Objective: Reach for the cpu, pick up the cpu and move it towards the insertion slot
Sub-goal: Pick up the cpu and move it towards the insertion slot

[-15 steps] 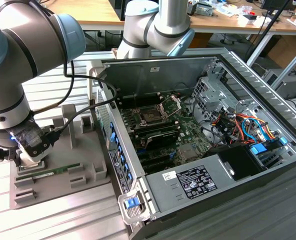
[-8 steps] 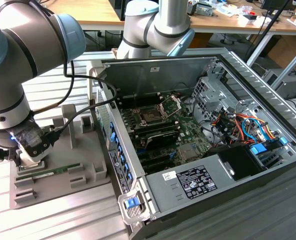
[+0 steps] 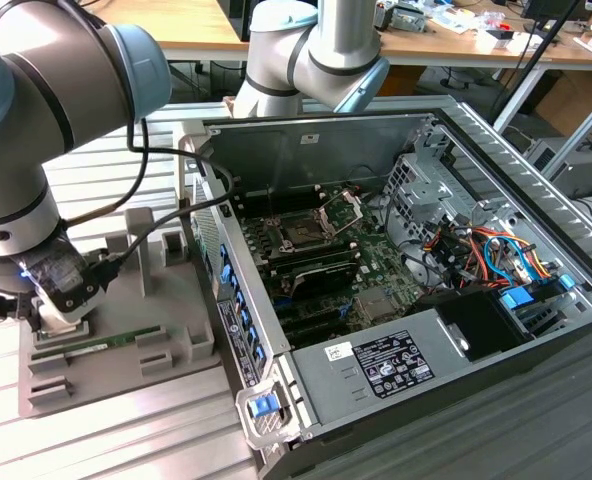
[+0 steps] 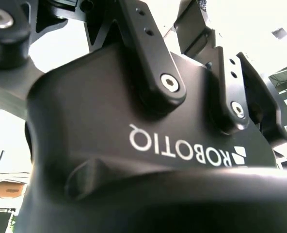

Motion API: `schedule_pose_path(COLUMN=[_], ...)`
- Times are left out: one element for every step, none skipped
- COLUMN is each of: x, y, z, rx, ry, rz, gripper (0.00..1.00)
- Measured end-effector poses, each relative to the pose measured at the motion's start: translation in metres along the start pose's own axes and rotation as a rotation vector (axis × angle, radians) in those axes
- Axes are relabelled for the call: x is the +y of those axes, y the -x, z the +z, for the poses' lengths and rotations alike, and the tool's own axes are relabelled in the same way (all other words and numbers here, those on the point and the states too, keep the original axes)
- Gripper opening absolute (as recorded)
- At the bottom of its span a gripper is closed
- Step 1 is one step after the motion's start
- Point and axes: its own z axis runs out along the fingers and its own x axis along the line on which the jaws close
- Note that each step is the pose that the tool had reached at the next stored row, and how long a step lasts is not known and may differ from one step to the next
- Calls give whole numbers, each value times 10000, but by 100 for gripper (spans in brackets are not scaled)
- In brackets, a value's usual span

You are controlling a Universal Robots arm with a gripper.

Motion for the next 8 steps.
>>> schedule_pose_path(x=[0, 0, 0, 1, 0, 1, 1, 1], y=[0, 0, 0, 0, 0, 0, 0, 0], z=[-2, -4, -9, -11, -14, -17, -19, -22], rx=[0, 0, 1, 1, 2, 1, 1, 1], ry=[1, 1, 0, 0, 0, 0, 0, 0], rz=[0, 0, 0, 0, 0, 0, 0, 0], gripper=[55, 55, 55, 55, 55, 55, 55, 55])
